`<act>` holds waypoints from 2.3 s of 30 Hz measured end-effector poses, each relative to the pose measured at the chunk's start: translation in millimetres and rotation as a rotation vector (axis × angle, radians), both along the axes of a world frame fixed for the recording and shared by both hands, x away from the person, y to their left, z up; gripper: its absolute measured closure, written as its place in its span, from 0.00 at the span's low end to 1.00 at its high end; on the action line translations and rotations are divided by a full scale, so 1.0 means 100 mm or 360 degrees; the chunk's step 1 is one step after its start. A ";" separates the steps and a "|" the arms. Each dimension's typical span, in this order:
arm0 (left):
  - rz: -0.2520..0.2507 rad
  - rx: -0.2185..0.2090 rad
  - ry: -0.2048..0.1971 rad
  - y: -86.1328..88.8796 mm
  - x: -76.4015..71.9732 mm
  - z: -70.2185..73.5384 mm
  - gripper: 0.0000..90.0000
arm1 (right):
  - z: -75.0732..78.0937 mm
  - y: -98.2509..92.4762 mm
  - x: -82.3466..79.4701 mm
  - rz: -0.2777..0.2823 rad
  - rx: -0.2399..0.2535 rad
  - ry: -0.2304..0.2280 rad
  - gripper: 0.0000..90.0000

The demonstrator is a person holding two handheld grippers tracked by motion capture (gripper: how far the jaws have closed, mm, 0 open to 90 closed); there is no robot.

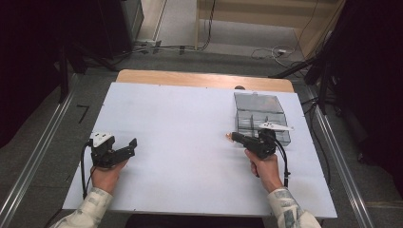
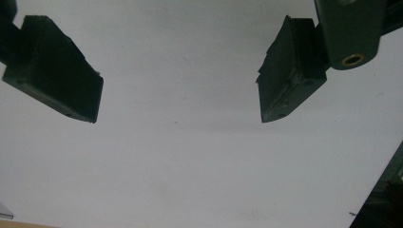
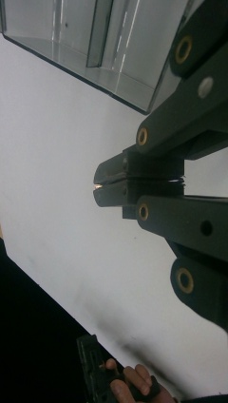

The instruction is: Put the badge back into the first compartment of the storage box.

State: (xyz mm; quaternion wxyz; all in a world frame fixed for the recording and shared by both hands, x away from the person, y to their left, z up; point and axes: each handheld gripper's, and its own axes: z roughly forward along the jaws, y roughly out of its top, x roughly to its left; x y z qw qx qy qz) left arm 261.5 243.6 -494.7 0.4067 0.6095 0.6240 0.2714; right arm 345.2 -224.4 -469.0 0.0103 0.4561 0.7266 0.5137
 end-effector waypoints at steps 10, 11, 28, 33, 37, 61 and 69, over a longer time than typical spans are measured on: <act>-0.0002 -0.0005 0.0003 0.01 0.01 0.00 0.17 | 0.04 0.02 0.11 -0.0048 0.0020 -0.0014 0.97; 0.0000 -0.0006 0.0004 0.01 0.01 0.00 0.17 | 0.04 0.02 0.11 -0.0048 0.0020 -0.0014 0.97; 0.0006 -0.0020 0.0006 0.01 0.02 -0.01 0.17 | 0.03 0.05 0.30 -0.0106 0.0023 -0.0021 0.97; 0.0005 -0.0020 0.0007 0.02 0.02 -0.01 0.17 | 0.04 0.05 0.34 -0.0125 0.0021 -0.0021 0.97; 0.0008 -0.0022 0.0005 0.02 0.01 -0.01 0.17 | 0.05 0.04 0.38 -0.0138 0.0018 -0.0021 0.97; 0.0009 -0.0024 0.0000 0.03 0.01 0.00 0.17 | 0.10 -0.09 0.56 -0.0275 0.0032 -0.0043 0.97; 0.0008 -0.0025 0.0000 0.03 0.01 0.00 0.17 | 0.08 -0.18 0.61 -0.0350 0.0053 -0.0030 0.97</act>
